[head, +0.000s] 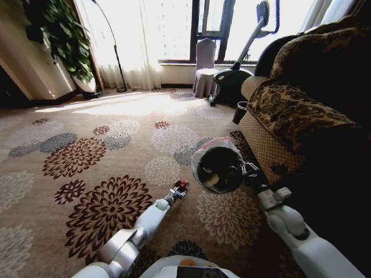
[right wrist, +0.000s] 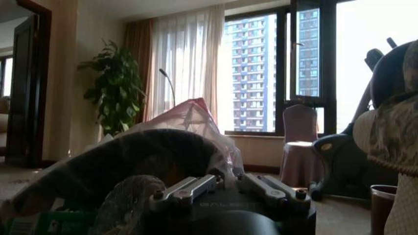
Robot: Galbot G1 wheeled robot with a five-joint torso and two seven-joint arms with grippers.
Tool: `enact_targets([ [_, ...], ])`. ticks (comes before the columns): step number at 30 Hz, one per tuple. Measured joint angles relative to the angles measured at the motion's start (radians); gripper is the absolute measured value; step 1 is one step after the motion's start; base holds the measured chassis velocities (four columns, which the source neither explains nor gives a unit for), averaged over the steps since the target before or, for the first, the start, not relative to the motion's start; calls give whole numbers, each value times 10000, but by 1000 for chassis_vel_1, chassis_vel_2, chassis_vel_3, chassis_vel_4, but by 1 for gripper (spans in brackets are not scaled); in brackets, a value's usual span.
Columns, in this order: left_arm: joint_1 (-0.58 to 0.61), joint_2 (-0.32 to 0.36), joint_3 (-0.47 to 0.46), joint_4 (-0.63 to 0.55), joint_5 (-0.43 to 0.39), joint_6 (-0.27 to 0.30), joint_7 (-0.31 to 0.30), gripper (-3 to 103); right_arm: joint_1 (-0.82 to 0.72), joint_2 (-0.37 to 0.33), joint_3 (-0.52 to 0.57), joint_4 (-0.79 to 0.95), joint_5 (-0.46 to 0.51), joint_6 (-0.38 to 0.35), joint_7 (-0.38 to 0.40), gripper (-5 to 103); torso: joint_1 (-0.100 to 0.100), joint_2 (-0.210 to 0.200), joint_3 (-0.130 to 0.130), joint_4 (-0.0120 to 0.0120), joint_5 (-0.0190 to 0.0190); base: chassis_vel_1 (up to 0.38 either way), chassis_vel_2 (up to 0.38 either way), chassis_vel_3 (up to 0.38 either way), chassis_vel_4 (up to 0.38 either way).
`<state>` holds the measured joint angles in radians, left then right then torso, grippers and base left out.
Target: Pick up the trash from the ground and place it into the trash bin.
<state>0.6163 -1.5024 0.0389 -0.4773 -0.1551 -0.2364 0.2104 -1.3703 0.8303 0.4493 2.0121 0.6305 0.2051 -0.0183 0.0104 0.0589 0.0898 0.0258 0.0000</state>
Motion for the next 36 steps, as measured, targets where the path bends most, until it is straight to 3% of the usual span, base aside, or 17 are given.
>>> enact_targets([
  [3,121,78,8,-234,-53,-24,1,27,2,41,0,-1,-19,1,0,0,0,0,0,0,-1,0,0,0,0],
  [4,121,78,8,-234,-53,-24,1,27,2,41,0,-1,-19,1,0,0,0,0,0,0,-1,0,0,0,0],
  [8,276,166,48,-554,-86,-29,-41,10,-25,82,0,-10,-45,4,0,0,0,0,0,0,-2,0,0,0,0],
  [10,428,303,168,-966,-142,-31,-327,2,-33,95,0,-21,-58,5,0,0,0,0,0,0,-1,0,0,0,0],
  [16,984,1071,683,-2630,-156,0,-735,-3,60,82,-62,12,-20,-130,0,0,0,0,0,1,0,0,0,0,0],
  [17,1053,1152,725,-2782,-156,6,-769,7,125,82,-87,8,-18,-129,-1,0,0,0,-1,3,3,0,0,0,0],
  [19,1070,1174,728,-2801,-155,9,-800,7,163,76,-94,3,-8,-133,-1,0,0,0,-1,4,1,0,0,0,0],
  [25,879,1069,696,-2348,-56,11,-840,33,133,-10,-132,28,75,-204,0,0,0,0,-1,-1,-2,0,0,0,0],
  [27,816,1063,726,-2273,-42,9,-828,33,101,-18,-127,31,71,-191,0,0,0,0,-1,-1,-4,0,0,0,0],
  [34,377,877,772,-1785,-54,7,-725,66,-161,81,-99,32,-53,-10,-3,0,-1,0,-1,1,-3,-97,12,92,-6],
  [36,325,863,770,-1736,-135,3,-641,66,-179,80,-100,35,-52,-8,-3,0,-1,0,-1,0,-2,-240,30,252,-15],
])
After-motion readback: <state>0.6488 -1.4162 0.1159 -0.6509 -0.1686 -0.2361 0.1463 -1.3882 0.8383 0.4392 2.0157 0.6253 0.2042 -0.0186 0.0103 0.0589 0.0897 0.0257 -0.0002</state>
